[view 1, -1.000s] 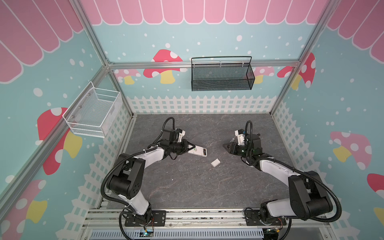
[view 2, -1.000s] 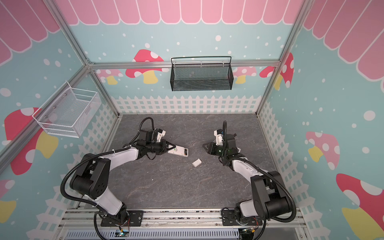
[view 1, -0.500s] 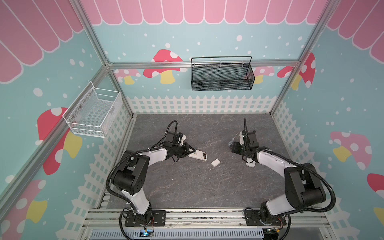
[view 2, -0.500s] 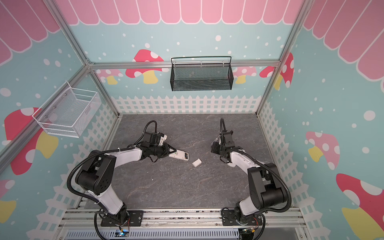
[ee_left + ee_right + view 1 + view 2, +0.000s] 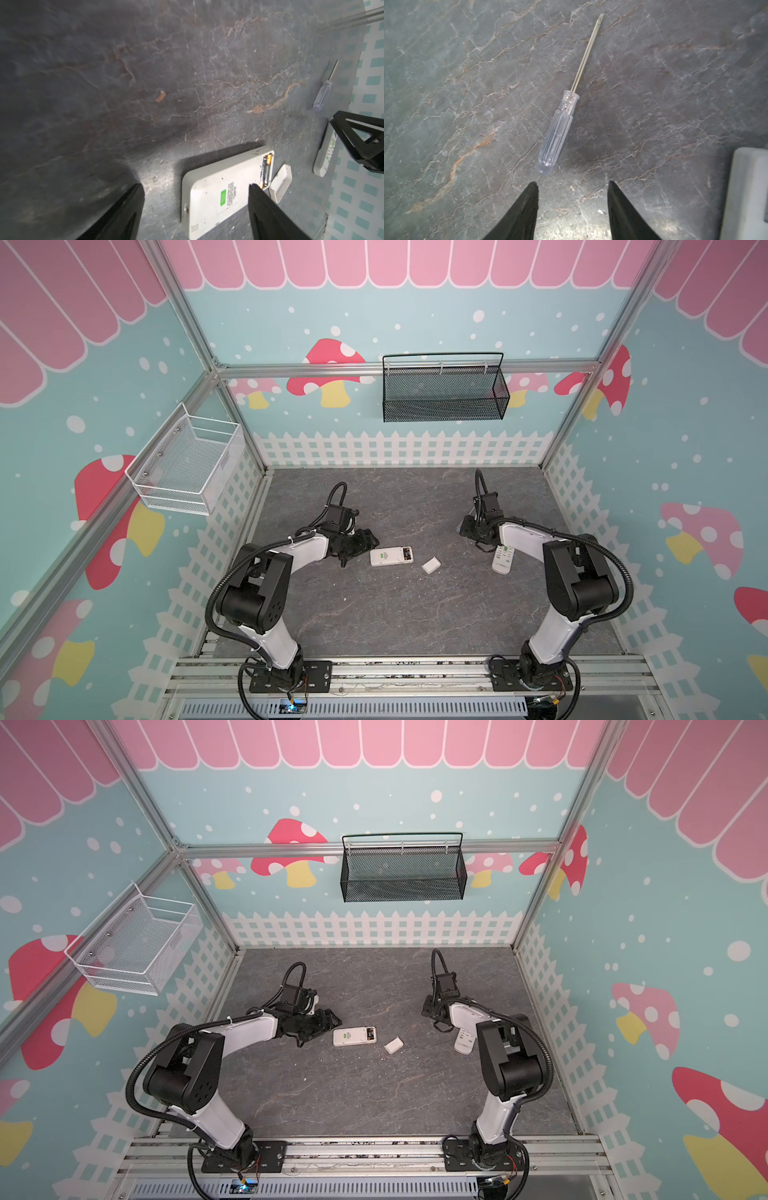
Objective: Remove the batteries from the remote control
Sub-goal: 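Lower the remote with the left gripper while the right gripper moves to the screwdriver, then grasp the clear-handled screwdriver with the right gripper and lift it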
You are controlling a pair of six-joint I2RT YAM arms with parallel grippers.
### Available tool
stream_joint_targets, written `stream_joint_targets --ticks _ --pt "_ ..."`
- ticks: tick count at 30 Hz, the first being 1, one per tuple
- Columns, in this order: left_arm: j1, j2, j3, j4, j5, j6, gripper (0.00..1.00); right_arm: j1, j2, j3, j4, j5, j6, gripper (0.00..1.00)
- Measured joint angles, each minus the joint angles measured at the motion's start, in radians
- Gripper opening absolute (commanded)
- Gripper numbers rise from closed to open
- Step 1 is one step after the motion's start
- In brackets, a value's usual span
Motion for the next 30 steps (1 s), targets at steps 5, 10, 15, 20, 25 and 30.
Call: stream_joint_targets --ticks 5,10,15,20,25,30 --pt "0.023 -0.059 0.018 -0.028 -0.031 0.045 1.00 0.000 0.054 0.048 -0.019 0.019 0.008 0.50" --pt "0.052 -0.111 0.064 -0.048 -0.045 0.106 1.00 0.002 0.089 0.090 -0.032 0.024 0.009 0.55" --pt "0.098 -0.147 0.077 -0.056 -0.045 0.131 1.00 0.008 0.133 0.153 -0.042 0.030 0.010 0.53" --pt "0.122 -0.158 0.077 -0.060 -0.043 0.139 1.00 0.015 0.200 0.212 -0.053 0.044 0.007 0.46" --pt "0.132 -0.162 0.080 -0.067 -0.036 0.148 1.00 0.031 0.217 0.232 -0.063 0.066 0.005 0.33" --pt "0.136 -0.166 0.098 -0.079 -0.029 0.171 1.00 0.047 0.219 0.232 -0.070 0.087 -0.001 0.19"
